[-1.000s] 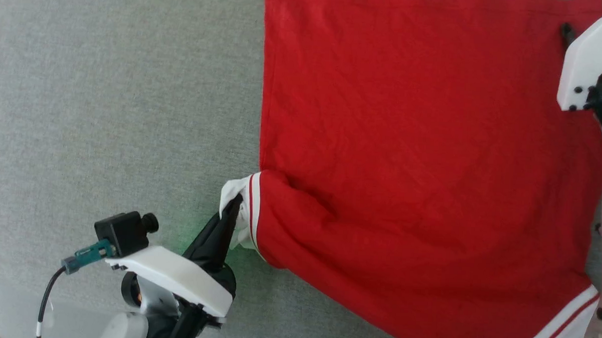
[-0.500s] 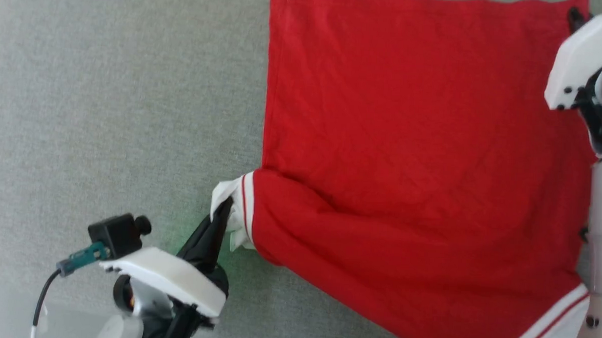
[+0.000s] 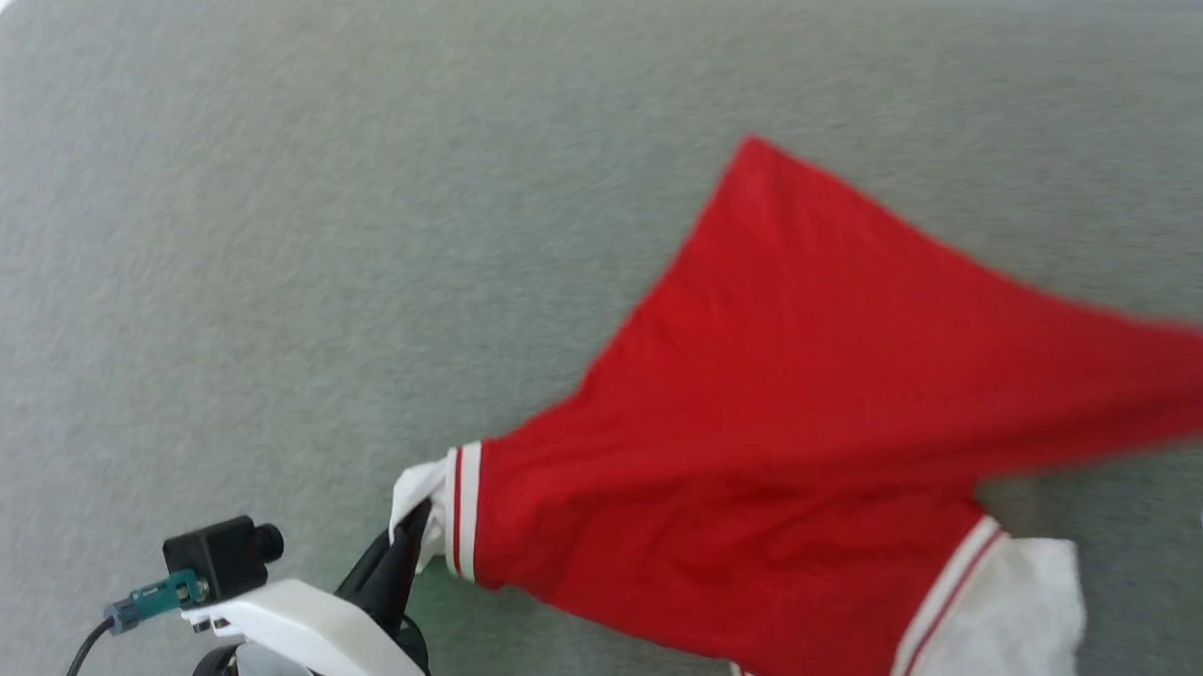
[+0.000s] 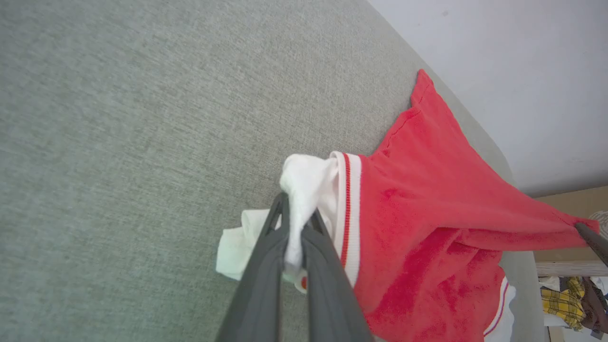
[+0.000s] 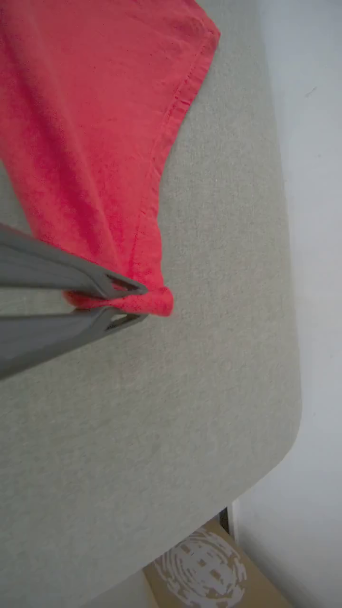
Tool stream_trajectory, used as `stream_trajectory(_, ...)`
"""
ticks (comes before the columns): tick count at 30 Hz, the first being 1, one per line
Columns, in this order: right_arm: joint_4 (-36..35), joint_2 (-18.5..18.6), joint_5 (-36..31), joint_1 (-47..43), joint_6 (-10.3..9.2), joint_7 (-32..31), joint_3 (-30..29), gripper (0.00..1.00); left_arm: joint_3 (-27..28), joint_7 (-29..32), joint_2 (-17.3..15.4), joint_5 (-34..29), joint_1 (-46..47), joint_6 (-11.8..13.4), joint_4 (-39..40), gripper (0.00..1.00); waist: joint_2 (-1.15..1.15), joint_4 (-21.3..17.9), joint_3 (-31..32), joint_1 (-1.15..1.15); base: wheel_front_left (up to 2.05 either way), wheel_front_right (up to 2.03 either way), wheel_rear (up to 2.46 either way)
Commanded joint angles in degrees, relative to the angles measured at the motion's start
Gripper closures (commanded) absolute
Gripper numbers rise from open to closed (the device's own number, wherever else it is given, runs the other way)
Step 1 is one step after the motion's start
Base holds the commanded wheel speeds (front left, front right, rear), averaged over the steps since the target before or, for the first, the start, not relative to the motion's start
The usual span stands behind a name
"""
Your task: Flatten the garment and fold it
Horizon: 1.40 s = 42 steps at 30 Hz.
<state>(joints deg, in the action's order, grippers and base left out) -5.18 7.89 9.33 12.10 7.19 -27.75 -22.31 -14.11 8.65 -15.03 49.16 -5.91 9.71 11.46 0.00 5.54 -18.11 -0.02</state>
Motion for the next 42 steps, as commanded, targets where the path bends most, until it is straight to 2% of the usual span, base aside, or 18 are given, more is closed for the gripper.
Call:
stream_trajectory(1, -1.8, -1.1, 0.4, -3.5, 0.30, 0.0, -1.4, 1.00, -0.1, 0.3, -0.6, -0.7, -0.7, 0.5, 0.3, 1.00, 0.00, -5.7, 5.5, 0.02, 0.00, 0.00, 0.00)
stream_trajectory(3, -4.7, -3.5, 1.7, -11.3, 0.30, 0.0, -3.8, 1.00, -0.3, 0.8, -1.0, -1.1, -1.6, 1.0, 0.5, 1.00, 0.00, -7.0, 6.5, 0.02, 0.00, 0.00, 0.00)
stream_trajectory(6, -5.4, -4.8, 3.6, -17.2, 0.30, 0.5, -4.7, 1.00, -0.5, 1.2, -1.4, -1.4, -2.2, 1.6, 0.7, 1.00, 0.00, -7.8, 7.2, 0.02, 0.00, 0.00, 0.00)
stream_trajectory(11, -1.2, -5.0, 6.8, -21.5, 0.30, 4.0, -3.3, 1.00, -1.0, 1.3, -1.3, -1.9, -3.0, 2.4, 0.5, 1.00, 0.00, -8.7, 8.2, 0.02, 0.00, 0.00, 0.00)
stream_trajectory(12, -0.5, -5.0, 7.0, -21.3, 0.30, 4.9, -2.9, 0.89, -1.1, 1.3, -1.2, -2.0, -2.9, 2.5, 0.4, 1.00, 0.00, -8.8, 8.3, 0.02, 0.00, 0.00, 0.00)
stream_trajectory(13, -0.1, -5.0, 6.9, -21.0, 0.30, 5.7, -2.2, 0.00, -1.3, 1.3, -1.1, -2.0, -2.9, 2.4, 0.3, 1.00, 0.00, -8.8, 8.4, 0.02, 0.00, 0.00, 0.00)
stream_trajectory(16, -0.1, -5.0, 6.3, -19.4, 0.30, 7.3, -1.5, 0.00, -1.7, 1.4, -0.9, -2.1, -2.2, 2.2, -0.1, 1.00, 0.00, -8.6, 8.6, 0.02, 0.00, 0.00, 0.00)
stream_trajectory(19, -3.9, -5.0, 5.6, -17.7, 0.30, 6.9, -0.3, 0.00, -2.3, 1.4, -0.8, -2.3, -1.2, 1.9, -0.6, 1.00, 0.00, -7.9, 8.6, 0.02, 0.00, 0.00, 0.00)
stream_trajectory(23, -11.5, -4.9, 4.5, -13.4, 0.30, 3.9, 3.9, 0.00, -2.8, 1.5, -0.6, -2.7, 0.4, 1.5, -0.8, 1.00, 0.00, -6.7, 7.4, 0.02, 0.00, 0.00, 0.00)
stream_trajectory(27, -13.1, -2.3, 2.5, -6.4, 0.30, 0.3, 9.0, 0.00, -3.4, 1.5, -0.6, -3.0, 2.5, 0.6, -0.9, 1.00, 0.00, -5.0, 5.0, 0.02, 0.00, 0.00, 0.00)
stream_trajectory(31, -8.8, 0.6, 1.0, 1.5, 0.30, -3.0, 14.0, 0.00, -4.0, 1.7, -0.5, -3.3, 5.4, -0.4, -1.2, 1.00, 0.00, -2.7, 1.3, 0.02, 0.00, 0.00, 0.00)
stream_trajectory(36, 0.1, 3.6, 0.3, 9.9, 0.30, -7.0, 19.8, 0.00, -5.2, 1.8, 0.1, -3.7, 9.3, -2.0, -2.2, 1.00, 0.00, 0.1, -3.0, 0.02, 0.00, 0.00, 0.00)
stream_trajectory(42, 7.4, 7.2, 0.5, 15.8, 0.30, -9.6, 25.9, 0.00, -6.7, 1.6, 1.6, -3.7, 12.8, -3.6, -4.2, 1.00, 0.00, 3.2, -6.1, 0.02, 0.00, 0.00, 0.00)
